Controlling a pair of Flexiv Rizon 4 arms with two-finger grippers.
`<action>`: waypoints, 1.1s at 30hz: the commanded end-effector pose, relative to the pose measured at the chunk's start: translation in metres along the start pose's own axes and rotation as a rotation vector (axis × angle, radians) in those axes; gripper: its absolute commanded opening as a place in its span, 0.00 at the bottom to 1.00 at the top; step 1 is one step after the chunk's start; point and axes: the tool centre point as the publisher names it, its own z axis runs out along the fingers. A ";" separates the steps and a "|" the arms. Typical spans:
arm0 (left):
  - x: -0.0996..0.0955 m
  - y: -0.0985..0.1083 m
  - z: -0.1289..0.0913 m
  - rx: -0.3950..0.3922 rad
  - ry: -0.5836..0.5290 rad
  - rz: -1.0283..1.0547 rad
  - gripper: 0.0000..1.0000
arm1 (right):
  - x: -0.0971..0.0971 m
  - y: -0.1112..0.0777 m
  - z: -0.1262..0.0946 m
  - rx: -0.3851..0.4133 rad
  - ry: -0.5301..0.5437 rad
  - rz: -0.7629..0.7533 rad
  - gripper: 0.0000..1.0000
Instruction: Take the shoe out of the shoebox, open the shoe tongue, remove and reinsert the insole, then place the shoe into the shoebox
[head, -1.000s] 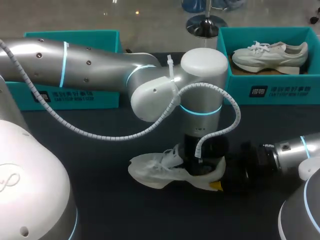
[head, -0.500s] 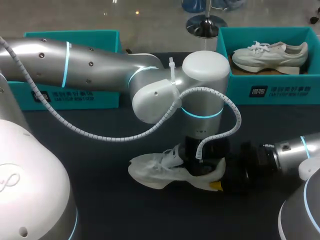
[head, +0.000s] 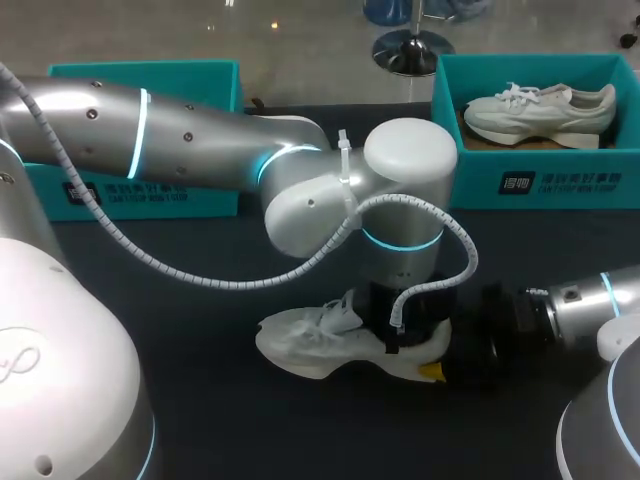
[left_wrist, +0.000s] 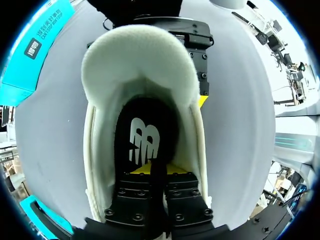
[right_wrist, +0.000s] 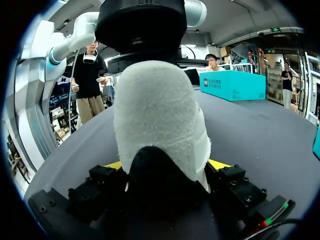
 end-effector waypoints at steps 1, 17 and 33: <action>0.000 0.007 0.029 0.007 -0.032 -0.007 0.00 | 0.001 -0.007 0.003 0.003 0.000 0.003 0.00; -0.006 0.011 -0.005 0.073 -0.105 -0.062 0.00 | 0.001 -0.007 0.003 0.003 0.000 0.003 0.00; 0.002 0.011 -0.053 0.157 -0.141 -0.072 0.00 | 0.001 -0.007 0.003 0.003 0.000 0.003 0.00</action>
